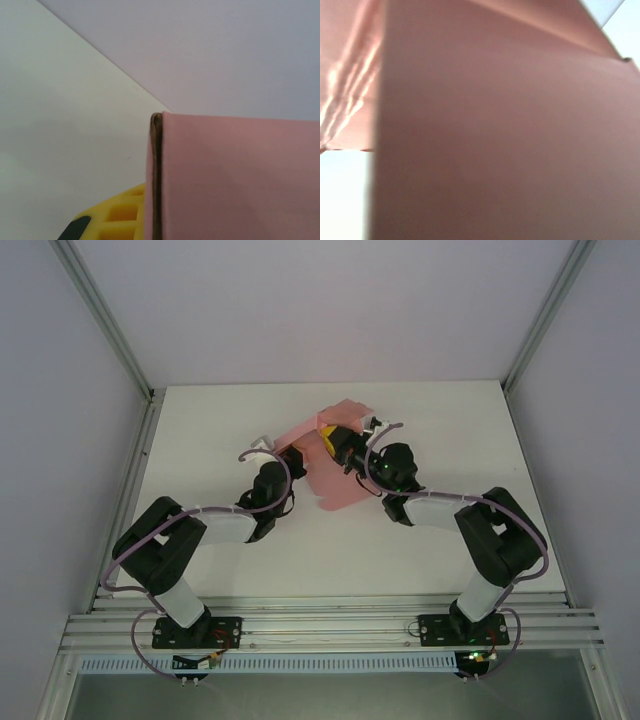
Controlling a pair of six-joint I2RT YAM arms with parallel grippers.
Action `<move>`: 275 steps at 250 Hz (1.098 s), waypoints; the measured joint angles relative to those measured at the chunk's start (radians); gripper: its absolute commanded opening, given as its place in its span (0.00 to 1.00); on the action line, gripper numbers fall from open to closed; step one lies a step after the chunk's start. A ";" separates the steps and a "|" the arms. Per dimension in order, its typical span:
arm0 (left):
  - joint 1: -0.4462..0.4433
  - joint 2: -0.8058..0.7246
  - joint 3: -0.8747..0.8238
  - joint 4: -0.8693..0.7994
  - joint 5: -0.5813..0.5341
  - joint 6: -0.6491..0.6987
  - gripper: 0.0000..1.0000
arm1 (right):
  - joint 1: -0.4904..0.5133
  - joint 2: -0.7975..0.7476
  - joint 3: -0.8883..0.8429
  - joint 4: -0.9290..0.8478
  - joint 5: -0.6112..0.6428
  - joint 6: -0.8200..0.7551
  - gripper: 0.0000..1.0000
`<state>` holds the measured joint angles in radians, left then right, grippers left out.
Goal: Assemble paper box
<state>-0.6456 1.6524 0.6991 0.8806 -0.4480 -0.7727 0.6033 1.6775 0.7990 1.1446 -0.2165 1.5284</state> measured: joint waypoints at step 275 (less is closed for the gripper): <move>-0.004 -0.167 -0.037 -0.055 0.110 0.080 0.00 | -0.205 -0.908 0.088 -1.421 0.323 -0.684 1.00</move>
<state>-0.6498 1.4849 0.6624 0.8253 -0.3378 -0.6922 0.3981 0.7700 0.8871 -0.2764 0.1062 0.8440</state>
